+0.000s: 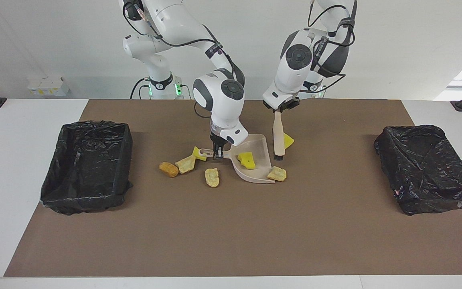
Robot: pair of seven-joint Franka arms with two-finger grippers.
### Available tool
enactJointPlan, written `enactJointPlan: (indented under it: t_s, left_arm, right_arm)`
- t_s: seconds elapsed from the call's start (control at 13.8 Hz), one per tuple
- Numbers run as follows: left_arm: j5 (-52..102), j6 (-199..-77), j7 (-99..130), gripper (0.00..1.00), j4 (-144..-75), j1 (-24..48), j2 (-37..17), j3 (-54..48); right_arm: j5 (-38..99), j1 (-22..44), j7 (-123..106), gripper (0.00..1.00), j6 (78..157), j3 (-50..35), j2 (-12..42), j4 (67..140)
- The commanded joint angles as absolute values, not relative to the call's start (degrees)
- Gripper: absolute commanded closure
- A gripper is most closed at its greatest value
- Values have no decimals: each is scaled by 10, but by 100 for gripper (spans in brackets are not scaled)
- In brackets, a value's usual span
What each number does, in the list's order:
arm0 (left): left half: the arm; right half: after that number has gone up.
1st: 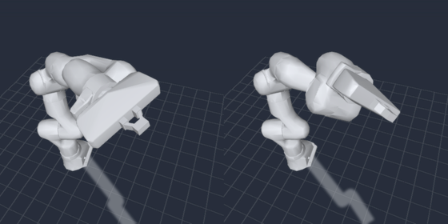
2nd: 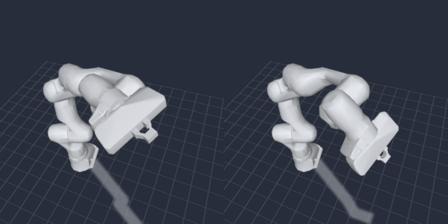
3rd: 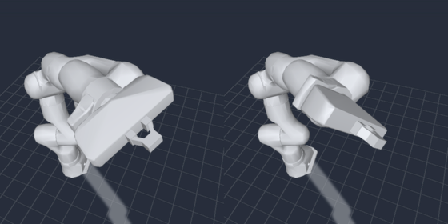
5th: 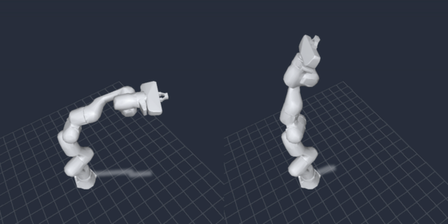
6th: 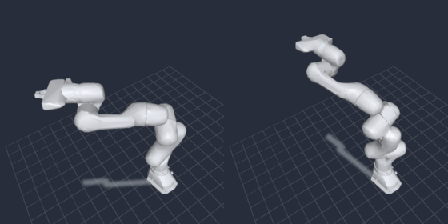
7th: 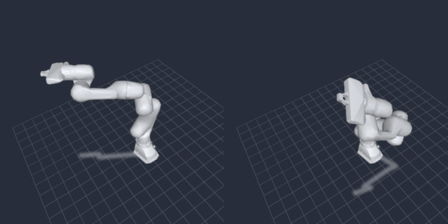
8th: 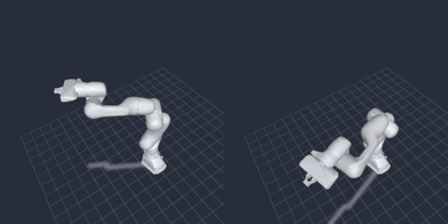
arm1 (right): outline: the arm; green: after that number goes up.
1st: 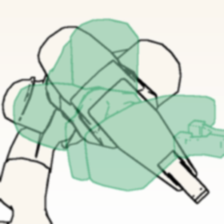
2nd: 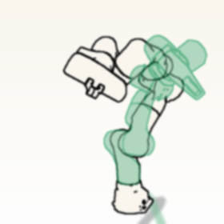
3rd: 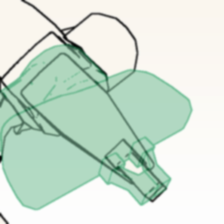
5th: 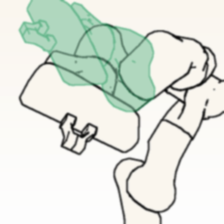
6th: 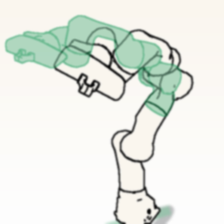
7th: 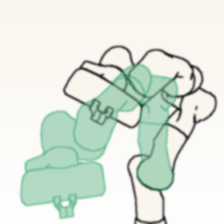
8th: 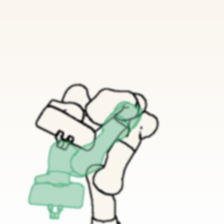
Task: Sweep and dump trash in bin
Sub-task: 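Brush the crumbs into the dustpan held by the right gripper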
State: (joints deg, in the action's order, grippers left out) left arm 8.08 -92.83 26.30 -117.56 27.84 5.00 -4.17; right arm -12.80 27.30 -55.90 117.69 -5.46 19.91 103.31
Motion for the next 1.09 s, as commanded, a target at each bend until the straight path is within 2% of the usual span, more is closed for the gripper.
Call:
enactJointPlan:
  t_s: [0.0,0.29,0.44,0.58,0.8,1.02]
  left_arm:
    - [86,-925,328,100,-1254,244,105,-44]
    - [83,-964,350,100,-1365,194,166,-44]
    - [82,-1030,408,100,-1405,199,162,-46]
    - [84,-1097,424,100,-1412,210,140,-48]
    - [132,-1198,438,100,-1403,270,89,-48]
    - [175,-1239,432,100,-1344,303,42,-49]
  right_arm:
    - [-143,258,-583,100,1206,-60,205,1042]
    - [-142,256,-605,100,1214,-60,205,1048]
    - [-142,254,-604,100,1220,-60,205,1050]
    - [-142,255,-604,100,1219,-60,203,1052]
    - [-141,256,-593,100,1220,-60,202,1054]
    - [-141,258,-577,100,1217,-60,200,1058]
